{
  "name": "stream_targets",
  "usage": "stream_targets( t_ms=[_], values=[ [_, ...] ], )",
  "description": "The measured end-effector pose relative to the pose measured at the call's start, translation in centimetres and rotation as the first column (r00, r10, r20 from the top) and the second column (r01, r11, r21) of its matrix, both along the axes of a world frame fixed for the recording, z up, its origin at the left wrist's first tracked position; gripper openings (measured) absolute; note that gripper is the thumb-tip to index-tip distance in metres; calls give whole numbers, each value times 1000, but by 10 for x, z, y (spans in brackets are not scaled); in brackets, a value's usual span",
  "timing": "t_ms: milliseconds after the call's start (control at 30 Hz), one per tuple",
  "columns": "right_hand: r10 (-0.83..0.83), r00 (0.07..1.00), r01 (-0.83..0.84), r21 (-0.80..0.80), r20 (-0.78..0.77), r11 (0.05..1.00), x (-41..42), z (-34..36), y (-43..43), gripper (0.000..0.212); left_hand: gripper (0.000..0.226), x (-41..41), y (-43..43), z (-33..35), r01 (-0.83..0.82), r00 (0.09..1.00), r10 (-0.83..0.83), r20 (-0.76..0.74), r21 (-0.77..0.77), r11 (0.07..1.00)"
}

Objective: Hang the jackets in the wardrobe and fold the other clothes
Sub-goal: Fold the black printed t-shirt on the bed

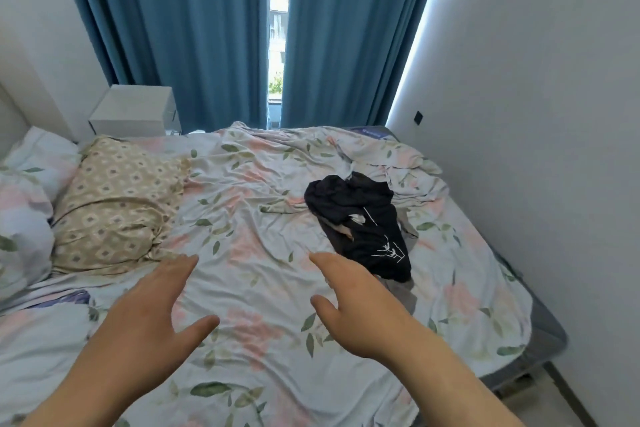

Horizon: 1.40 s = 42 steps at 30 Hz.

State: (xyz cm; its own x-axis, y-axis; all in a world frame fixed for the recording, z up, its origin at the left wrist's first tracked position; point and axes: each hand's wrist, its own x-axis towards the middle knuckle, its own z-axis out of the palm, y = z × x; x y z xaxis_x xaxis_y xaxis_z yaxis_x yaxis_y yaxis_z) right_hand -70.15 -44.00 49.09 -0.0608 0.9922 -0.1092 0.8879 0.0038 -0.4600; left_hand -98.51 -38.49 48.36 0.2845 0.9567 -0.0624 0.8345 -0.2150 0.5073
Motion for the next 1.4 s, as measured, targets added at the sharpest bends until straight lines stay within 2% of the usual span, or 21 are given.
stream_targets(
  t_ms=[167,333,533,767,967,1167,1400],
  values=[
    [-83,996,83,12,-31,996,85,1,-29,60,91,94,-8,6,83,996,-83,11,32,996],
    [-194,979,195,13,-55,981,142,2,-58,60,90,148,-12,13,185,983,-184,-23,79,980],
    [-275,961,275,0,-33,962,170,1,-81,57,87,176,-4,10,254,967,-252,-39,89,963],
    [-353,935,355,-89,40,931,185,1,-92,61,87,186,18,-16,281,959,-282,34,21,959],
    [-413,908,418,-71,67,906,199,7,-81,60,86,203,32,-29,310,948,-309,76,-5,951],
    [-419,907,420,1,42,908,221,15,-73,57,85,233,43,-16,340,938,-340,61,17,940],
    [-383,924,383,-67,14,921,279,-10,-57,61,83,285,46,-30,300,953,-298,60,-30,954]
  ],
)
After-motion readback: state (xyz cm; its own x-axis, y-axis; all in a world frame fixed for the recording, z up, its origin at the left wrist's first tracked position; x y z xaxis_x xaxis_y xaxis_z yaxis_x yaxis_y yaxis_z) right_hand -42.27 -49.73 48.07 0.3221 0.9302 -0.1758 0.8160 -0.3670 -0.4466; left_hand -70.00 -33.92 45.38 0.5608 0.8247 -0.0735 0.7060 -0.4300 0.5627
